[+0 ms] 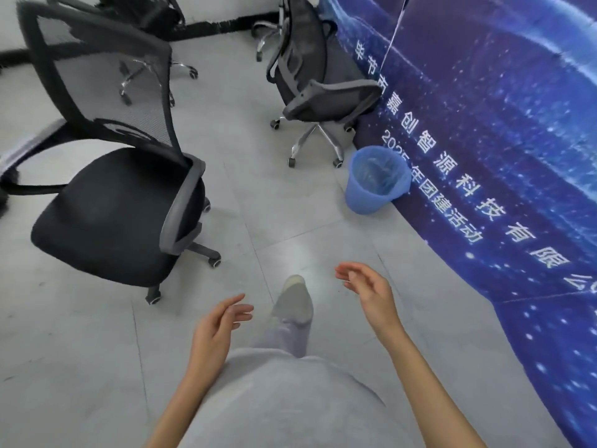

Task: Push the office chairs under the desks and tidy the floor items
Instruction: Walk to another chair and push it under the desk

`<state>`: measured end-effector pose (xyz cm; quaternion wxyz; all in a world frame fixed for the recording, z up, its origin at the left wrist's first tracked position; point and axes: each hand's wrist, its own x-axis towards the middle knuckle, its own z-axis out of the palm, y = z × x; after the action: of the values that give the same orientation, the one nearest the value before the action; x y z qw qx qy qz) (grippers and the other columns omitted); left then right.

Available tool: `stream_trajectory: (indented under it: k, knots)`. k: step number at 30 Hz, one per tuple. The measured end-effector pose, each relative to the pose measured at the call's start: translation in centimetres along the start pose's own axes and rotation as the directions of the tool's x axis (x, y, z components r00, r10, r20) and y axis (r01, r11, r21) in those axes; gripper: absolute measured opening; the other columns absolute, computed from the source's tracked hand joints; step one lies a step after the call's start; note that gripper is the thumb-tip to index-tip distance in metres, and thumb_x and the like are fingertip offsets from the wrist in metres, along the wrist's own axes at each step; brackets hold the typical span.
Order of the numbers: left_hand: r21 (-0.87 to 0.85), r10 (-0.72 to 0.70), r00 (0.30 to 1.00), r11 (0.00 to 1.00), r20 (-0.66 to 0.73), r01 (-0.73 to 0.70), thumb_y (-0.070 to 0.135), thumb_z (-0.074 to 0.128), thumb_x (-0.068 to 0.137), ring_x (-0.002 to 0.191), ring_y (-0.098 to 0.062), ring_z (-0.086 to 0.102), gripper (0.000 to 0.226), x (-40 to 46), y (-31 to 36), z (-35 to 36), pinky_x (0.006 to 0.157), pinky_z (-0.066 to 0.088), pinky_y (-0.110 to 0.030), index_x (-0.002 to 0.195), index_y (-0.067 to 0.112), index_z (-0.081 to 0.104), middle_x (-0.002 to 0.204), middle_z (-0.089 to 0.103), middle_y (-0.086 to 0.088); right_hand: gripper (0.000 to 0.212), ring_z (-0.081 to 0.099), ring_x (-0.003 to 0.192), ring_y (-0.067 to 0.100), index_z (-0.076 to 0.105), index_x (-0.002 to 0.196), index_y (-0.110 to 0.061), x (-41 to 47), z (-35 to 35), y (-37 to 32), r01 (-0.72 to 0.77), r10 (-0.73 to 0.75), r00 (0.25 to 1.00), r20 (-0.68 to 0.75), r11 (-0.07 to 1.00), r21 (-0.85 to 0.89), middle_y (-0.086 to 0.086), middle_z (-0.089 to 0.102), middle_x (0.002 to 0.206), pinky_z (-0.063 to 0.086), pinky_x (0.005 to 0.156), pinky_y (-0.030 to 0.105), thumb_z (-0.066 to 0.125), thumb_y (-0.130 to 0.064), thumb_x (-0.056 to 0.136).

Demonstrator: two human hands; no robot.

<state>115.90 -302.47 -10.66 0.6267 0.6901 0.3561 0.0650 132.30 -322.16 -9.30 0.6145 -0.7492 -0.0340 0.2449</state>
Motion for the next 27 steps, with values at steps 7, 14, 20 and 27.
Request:
stream_trajectory:
  k: [7, 14, 20, 27]
  knots:
    - [0.037, 0.129, 0.987, 0.99, 0.095, -0.133, 0.007, 0.039, 0.097, 0.082, -0.005, 0.067, 0.031, 19.9, 12.9, 4.6, 0.076, 0.049, -0.017, 0.102, 0.03, 0.059, 0.087, 0.071, 0.021, 0.029, 0.068, 0.09, 0.015, 0.067, 0.089, -0.017, 13.1, -2.6, -3.3, -0.132, 0.132, 0.987, -0.09, 0.991, 0.011, 0.003, 0.071, 0.097, 0.052, 0.072, 0.015, 0.044, 0.0, 0.094]
    - [0.055, 0.212, 0.971, 0.974, 0.114, -0.219, 0.01, 0.038, 0.097, 0.084, -0.004, 0.067, 0.031, 36.9, 22.3, 6.6, 0.078, 0.049, -0.016, 0.103, 0.034, 0.058, 0.086, 0.07, 0.024, 0.032, 0.068, 0.089, 0.013, 0.067, 0.088, -0.015, 29.5, -2.2, -9.0, -0.126, 0.128, 0.99, -0.063, 0.991, 0.036, -0.001, 0.074, 0.089, 0.054, 0.077, 0.018, 0.043, 0.004, 0.093]
    - [-0.027, 0.076, 0.987, 0.996, -0.144, -0.081, 0.004, 0.038, 0.096, 0.08, -0.004, 0.067, 0.032, 48.1, 24.0, 5.1, 0.074, 0.047, -0.011, 0.102, 0.028, 0.059, 0.083, 0.071, 0.021, 0.03, 0.067, 0.092, 0.011, 0.067, 0.091, -0.019, 49.4, 3.7, -15.3, -0.061, 0.086, 0.97, 0.226, 0.992, -0.115, -0.001, 0.072, 0.094, 0.053, 0.085, 0.028, 0.045, 0.002, 0.093]
    - [-0.21, -0.163, 0.836, 0.976, -0.524, 0.058, 0.005, 0.04, 0.096, 0.083, -0.009, 0.067, 0.028, 53.7, 25.1, 1.4, 0.075, 0.05, -0.015, 0.108, 0.013, 0.063, 0.088, 0.073, -0.002, 0.025, 0.066, 0.091, 0.005, 0.065, 0.1, -0.011, 66.6, 15.8, -29.3, 0.147, -0.017, 0.794, 0.607, 0.975, -0.165, 0.002, 0.069, 0.1, 0.05, 0.082, 0.016, 0.042, -0.001, 0.095]
